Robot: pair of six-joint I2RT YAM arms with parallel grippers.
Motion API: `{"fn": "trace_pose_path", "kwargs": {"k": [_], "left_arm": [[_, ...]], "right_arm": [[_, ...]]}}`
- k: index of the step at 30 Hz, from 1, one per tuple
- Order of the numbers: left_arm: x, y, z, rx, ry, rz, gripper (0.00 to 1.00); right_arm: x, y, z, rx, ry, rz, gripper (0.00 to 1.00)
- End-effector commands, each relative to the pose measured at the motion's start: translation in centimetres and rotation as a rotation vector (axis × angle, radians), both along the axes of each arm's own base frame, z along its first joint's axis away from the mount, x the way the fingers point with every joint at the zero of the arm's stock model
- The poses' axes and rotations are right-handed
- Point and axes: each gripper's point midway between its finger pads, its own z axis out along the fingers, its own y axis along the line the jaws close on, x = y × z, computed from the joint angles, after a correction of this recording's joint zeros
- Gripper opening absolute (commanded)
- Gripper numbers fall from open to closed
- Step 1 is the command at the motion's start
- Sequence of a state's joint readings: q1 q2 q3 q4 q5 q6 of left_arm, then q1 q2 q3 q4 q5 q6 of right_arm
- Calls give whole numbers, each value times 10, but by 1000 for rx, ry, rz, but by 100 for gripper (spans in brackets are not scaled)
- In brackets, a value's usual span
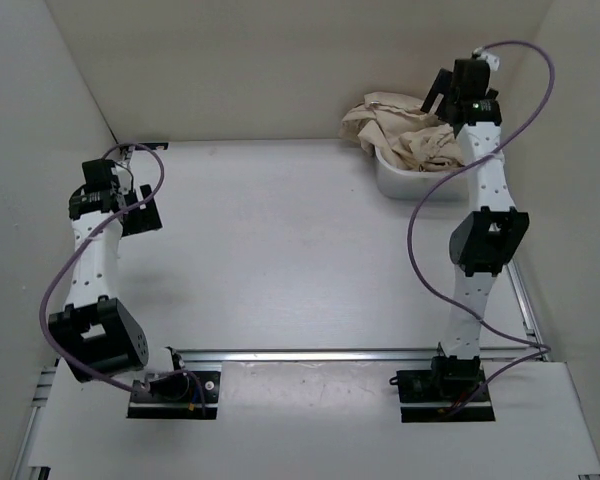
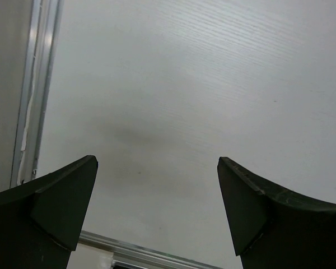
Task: Fold and stack the trousers
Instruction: Grab the trousers from the pile, then move the trousers to the center of the board
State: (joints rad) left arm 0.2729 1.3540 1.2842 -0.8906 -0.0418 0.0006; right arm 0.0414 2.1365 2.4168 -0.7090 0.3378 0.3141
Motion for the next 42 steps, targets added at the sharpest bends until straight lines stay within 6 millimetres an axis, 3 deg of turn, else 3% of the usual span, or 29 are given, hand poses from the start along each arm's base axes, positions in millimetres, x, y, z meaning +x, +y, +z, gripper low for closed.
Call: {"fn": "trace_pose_path", "kwargs": {"k": [1,2,4,5,9,10,13,14,15,16,18,19,21,22,24,25,26,27,28,29,30,31,33,35,36,37,39,40,42], "left_arm": [[13,-1,-18,-19,23,-14,100],[11,-1,-27,-8,53,-11,100],[11,-1,-36,3,78,-9,100],[11,1,-42,8,89,-4,100],[13,5,-49,24,103,9,100],[13,5,-49,24,103,9,100],[10,5,-47,28,87,10,100],[8,4,-48,30,79,10,100],[5,3,-43,34,63,10,100],[2,0,-47,24,60,3,100],[-4,-3,-41,23,36,-2,100],[-7,-6,-42,12,33,-10,100],[-10,-9,-31,13,-4,-16,100],[-10,-11,-26,10,-24,-23,100],[-14,-14,-19,8,-52,-30,100],[-19,-15,-14,15,-75,-30,100],[-22,-16,-13,16,-81,-30,100],[-24,-14,-8,27,-96,-24,100],[-29,-14,-1,39,-112,-18,100],[-32,-15,2,40,-116,-18,100],[-36,-16,4,41,-119,-18,100],[-37,-16,12,45,-137,-18,100],[-42,-20,33,46,-178,-27,100],[-45,-22,49,47,-210,-33,100],[-47,-24,60,46,-231,-40,100],[-50,-25,69,51,-250,-40,100],[-54,-26,78,56,-268,-40,100],[-56,-27,83,58,-275,-40,100],[-59,-25,88,71,-284,-29,100]], "right_arm": [[45,-34,-57,79,-21,-72,99],[60,-27,-89,113,-6,-48,99],[83,-13,-96,197,-53,53,99],[93,-8,-120,214,-29,78,99],[102,1,-127,275,-64,90,96],[97,1,-134,285,-49,83,76],[98,1,-125,283,-69,86,29],[96,1,-109,281,-93,89,11],[93,1,-100,281,-100,90,0],[88,2,-69,276,-147,97,0],[78,4,-30,224,-203,124,0],[64,12,17,201,-274,151,0],[42,26,67,156,-343,197,0],[13,32,121,141,-427,218,0],[-26,69,178,141,-524,318,0],[-68,81,228,129,-613,355,0],[-93,97,250,126,-653,396,0],[-125,140,272,136,-697,483,0],[-172,152,306,94,-778,525,0],[-211,197,321,128,-819,635,0],[-234,210,329,148,-847,675,0],[-262,217,334,230,-860,716,0],[-298,244,338,382,-867,819,0],[-323,253,336,534,-838,876,0],[-318,269,310,562,-762,902,0],[-323,274,299,597,-723,921,0],[-307,285,258,666,-578,844,0],[-295,294,212,636,-457,810,0],[-287,297,168,594,-364,768,0]]}}
